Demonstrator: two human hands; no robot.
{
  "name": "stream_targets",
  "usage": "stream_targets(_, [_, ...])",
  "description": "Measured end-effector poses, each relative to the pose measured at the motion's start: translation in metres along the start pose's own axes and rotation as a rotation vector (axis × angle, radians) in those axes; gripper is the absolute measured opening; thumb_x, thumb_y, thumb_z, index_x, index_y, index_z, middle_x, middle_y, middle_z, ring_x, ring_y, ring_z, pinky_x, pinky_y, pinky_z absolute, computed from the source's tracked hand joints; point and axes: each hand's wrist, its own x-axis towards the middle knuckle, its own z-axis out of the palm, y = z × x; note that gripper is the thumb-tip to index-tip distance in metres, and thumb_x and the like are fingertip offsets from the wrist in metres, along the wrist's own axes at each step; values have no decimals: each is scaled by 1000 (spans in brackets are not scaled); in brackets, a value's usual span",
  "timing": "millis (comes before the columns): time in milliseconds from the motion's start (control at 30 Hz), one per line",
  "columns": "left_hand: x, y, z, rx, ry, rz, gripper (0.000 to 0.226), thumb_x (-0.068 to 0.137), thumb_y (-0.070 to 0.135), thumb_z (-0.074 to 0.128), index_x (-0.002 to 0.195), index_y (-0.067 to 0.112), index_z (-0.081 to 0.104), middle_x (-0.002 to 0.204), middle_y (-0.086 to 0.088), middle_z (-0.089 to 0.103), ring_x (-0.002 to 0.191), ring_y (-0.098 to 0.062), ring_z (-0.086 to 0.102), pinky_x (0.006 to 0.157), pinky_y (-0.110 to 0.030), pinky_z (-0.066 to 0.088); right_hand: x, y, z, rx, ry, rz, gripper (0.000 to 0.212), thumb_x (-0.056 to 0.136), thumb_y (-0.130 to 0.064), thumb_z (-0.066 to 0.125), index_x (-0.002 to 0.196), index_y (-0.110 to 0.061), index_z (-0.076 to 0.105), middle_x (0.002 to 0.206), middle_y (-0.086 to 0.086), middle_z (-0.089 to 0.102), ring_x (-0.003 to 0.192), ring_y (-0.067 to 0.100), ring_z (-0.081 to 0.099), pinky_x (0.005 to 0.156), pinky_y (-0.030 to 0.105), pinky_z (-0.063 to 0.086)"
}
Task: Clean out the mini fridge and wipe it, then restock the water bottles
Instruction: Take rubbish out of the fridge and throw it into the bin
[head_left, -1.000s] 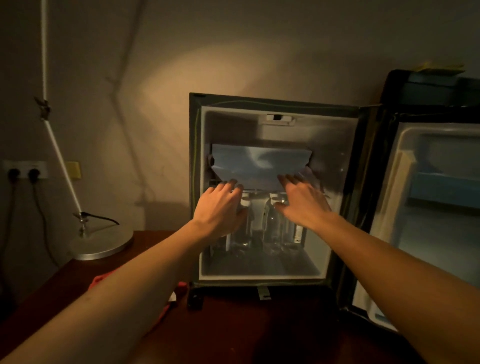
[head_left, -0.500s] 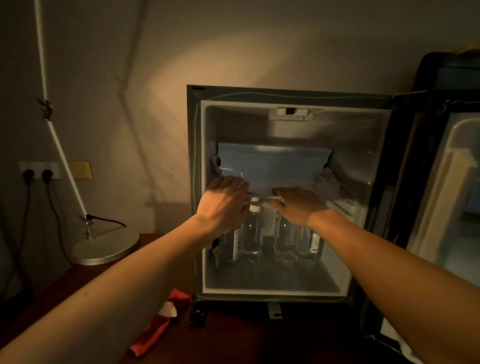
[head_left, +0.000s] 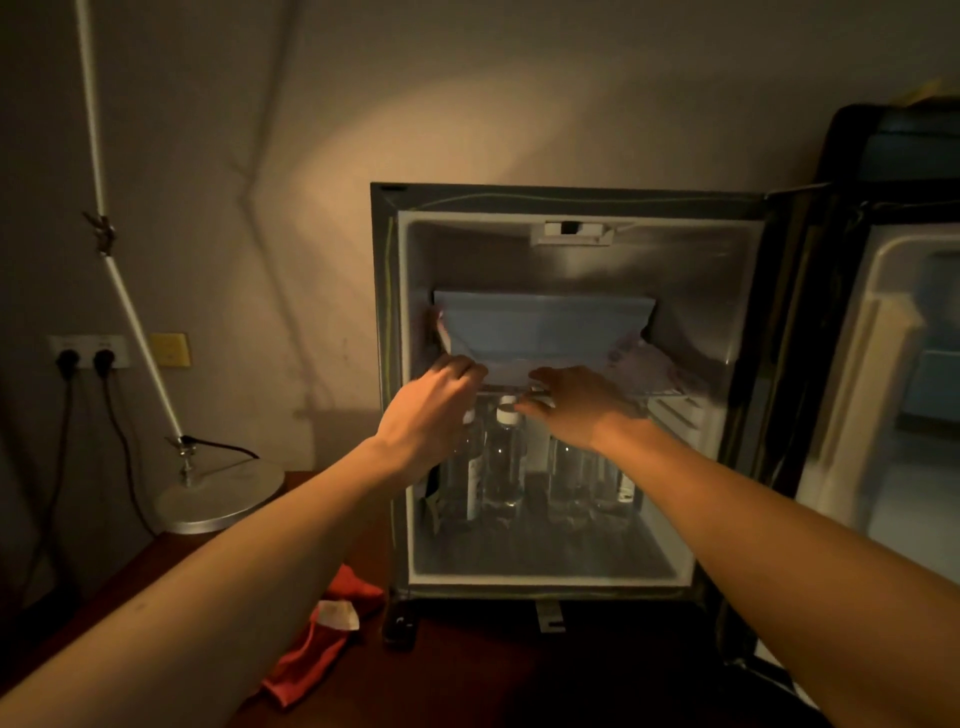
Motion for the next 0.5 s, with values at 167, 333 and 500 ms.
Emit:
stream_targets(167, [4,0,-10,-75,116,22,57,76,-14,62,128,7,57,122,-13,62,109,-33,59,79,-45,58,0,-33,-9,-44,143,-56,39,95,-46,52,129,-27,55,122,5,65,109,29,62,85,37,50])
stream_targets(333, [-11,-9,-22,-124,181,53,31,85,-2,63,115,6,62,106,-11,64,92,-29,62,68,-42,57,-7,-40,-13,-191,196,-74,12,96,-27,52,105,-24,60,101,3,70,93,27,67,73,34,47])
stream_targets(500, [-27,-9,-27,-69,166,64,33,88,11,61,121,9,59,125,-7,56,105,-24,59,75,-37,58,-32,-39,-16,-284,252,-100,27,98,-13,46,122,-18,55,110,10,69,99,32,66,75,36,47])
